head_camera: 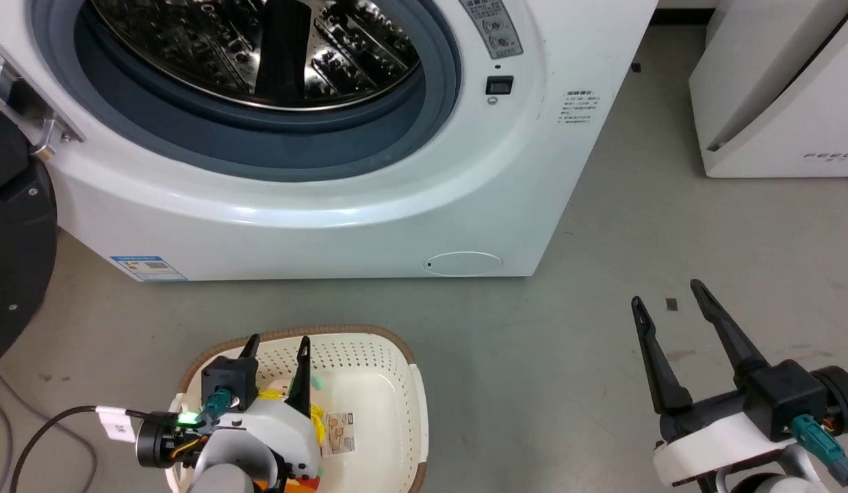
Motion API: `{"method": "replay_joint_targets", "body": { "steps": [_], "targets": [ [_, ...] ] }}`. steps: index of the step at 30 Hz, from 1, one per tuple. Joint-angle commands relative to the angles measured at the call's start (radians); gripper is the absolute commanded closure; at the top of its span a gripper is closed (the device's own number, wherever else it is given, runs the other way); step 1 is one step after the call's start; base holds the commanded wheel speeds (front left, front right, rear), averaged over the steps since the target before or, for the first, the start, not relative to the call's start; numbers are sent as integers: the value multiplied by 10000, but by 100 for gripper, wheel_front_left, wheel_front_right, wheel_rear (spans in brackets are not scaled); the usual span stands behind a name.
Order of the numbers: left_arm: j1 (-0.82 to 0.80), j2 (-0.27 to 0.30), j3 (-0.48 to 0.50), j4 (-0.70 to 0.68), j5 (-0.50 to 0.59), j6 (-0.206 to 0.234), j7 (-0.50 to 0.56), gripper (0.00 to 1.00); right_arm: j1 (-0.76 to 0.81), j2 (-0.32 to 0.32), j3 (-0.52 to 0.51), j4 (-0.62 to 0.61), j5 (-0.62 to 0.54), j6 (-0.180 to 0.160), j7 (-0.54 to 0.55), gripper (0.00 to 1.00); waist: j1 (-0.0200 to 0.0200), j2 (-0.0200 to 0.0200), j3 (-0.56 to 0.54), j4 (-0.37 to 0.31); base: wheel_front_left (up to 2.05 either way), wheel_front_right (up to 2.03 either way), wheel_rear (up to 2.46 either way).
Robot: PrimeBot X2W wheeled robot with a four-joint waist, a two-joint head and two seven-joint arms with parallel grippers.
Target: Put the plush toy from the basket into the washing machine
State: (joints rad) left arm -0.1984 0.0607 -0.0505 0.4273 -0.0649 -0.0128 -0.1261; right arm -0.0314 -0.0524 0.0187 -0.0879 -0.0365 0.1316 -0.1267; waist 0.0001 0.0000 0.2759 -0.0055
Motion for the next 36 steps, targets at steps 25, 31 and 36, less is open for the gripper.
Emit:
{"method": "replay_joint_targets", "body": {
  "steps": [25, 31, 36],
  "targets": [
    [-2472, 340, -382, 4104, -98, -247, -428, 0, -560, 16, -61, -664, -458, -7, -607, 0, -1, 0, 2316, -71, 0, 0, 0],
    [-3364, 532, -690, 5226, 25, -252, -344, 0, -713, 17, -108, -871, -455, -7, -732, 0, -1, 0, 3169, -149, 0, 0, 0],
    [-3992, 732, -987, 5911, 173, -158, -94, 0, -824, 18, -124, -991, -447, -8, -835, 0, -1, 0, 3850, -235, 0, 0, 0]
  ]
}}
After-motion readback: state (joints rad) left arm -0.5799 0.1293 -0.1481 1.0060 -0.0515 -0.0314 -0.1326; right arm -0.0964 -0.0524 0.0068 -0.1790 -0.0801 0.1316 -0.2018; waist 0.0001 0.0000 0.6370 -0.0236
